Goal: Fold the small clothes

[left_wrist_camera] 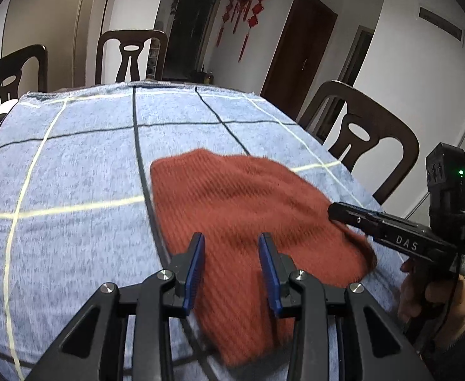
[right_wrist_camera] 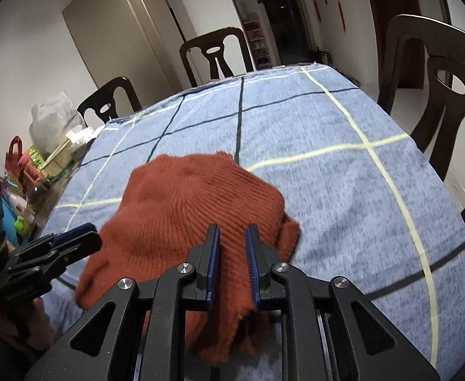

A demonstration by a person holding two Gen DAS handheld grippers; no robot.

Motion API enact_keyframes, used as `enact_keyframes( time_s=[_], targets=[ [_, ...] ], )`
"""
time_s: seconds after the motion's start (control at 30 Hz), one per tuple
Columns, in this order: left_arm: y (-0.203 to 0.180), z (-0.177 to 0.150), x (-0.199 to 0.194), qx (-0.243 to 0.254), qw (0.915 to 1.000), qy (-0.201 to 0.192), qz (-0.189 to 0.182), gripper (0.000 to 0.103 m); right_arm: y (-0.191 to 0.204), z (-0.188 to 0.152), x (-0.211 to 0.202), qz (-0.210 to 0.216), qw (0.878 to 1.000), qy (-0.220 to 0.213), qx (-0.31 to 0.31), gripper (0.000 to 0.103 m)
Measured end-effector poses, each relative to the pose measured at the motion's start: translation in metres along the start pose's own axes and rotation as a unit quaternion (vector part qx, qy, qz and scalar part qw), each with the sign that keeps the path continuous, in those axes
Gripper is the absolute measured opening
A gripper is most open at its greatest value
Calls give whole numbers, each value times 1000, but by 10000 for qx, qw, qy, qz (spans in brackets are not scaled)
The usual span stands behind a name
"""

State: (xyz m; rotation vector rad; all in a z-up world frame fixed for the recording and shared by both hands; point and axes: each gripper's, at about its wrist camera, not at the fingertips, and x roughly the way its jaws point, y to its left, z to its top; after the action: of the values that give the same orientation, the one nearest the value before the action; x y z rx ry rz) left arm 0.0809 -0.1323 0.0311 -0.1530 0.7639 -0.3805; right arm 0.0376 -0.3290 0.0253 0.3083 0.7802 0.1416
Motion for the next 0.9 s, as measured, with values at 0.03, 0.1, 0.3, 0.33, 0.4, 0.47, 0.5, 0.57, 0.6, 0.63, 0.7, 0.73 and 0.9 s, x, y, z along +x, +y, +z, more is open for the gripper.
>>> enact_keyframes(
  time_s=[0.03, 0.1, 0.3, 0.33, 0.4, 0.47, 0.5, 0.57, 0.6, 0.63, 0.7, 0.73, 0.9],
  targets=[
    [0, 2, 5, -13, 10000, 29, 3, 39, 0, 2, 3, 4, 10000, 24, 18, 17],
    [2, 3, 16, -98, 9998, 126, 93, 39, 0, 1, 10, -19, 10000, 91, 2, 17],
    [-1, -4, 19, 6, 9997, 108, 240, 38, -4, 3, 14, 33, 9998, 162, 150, 18],
    [0, -4, 17, -22, 9997, 102, 229, 38, 1, 3, 11, -1, 9999, 137, 62, 18],
    [0, -3, 12, -47, 9998, 66, 188, 39, 9, 4, 7, 117, 9999, 100, -45, 18],
    [1, -5, 11, -41, 9998, 59, 183, 38, 17, 6, 8, 274, 9995, 89, -117, 18],
    [1, -5, 12, -29, 9998, 73, 192, 38, 20, 6, 11, 285, 9994, 96, -188, 18],
    [3, -6, 16, -26, 9998, 90, 189, 38, 27, 8, 23, 192, 9991, 211, -310, 18],
    [3, -6, 17, -24, 9998, 88, 180, 38, 27, 8, 31, 172, 9988, 286, -372, 18],
    [2, -5, 19, -33, 9998, 92, 177, 38, 27, 8, 35, 165, 9985, 310, -418, 18],
    [3, -4, 19, -60, 9998, 105, 158, 38, 25, 10, 36, 170, 9987, 301, -383, 18],
    [3, -4, 17, -56, 9998, 103, 169, 38, 26, 11, 34, 178, 9988, 289, -343, 18],
    [2, -7, 14, -29, 9997, 73, 224, 38, 26, 5, 16, 211, 9989, 89, -405, 18]
  ],
)
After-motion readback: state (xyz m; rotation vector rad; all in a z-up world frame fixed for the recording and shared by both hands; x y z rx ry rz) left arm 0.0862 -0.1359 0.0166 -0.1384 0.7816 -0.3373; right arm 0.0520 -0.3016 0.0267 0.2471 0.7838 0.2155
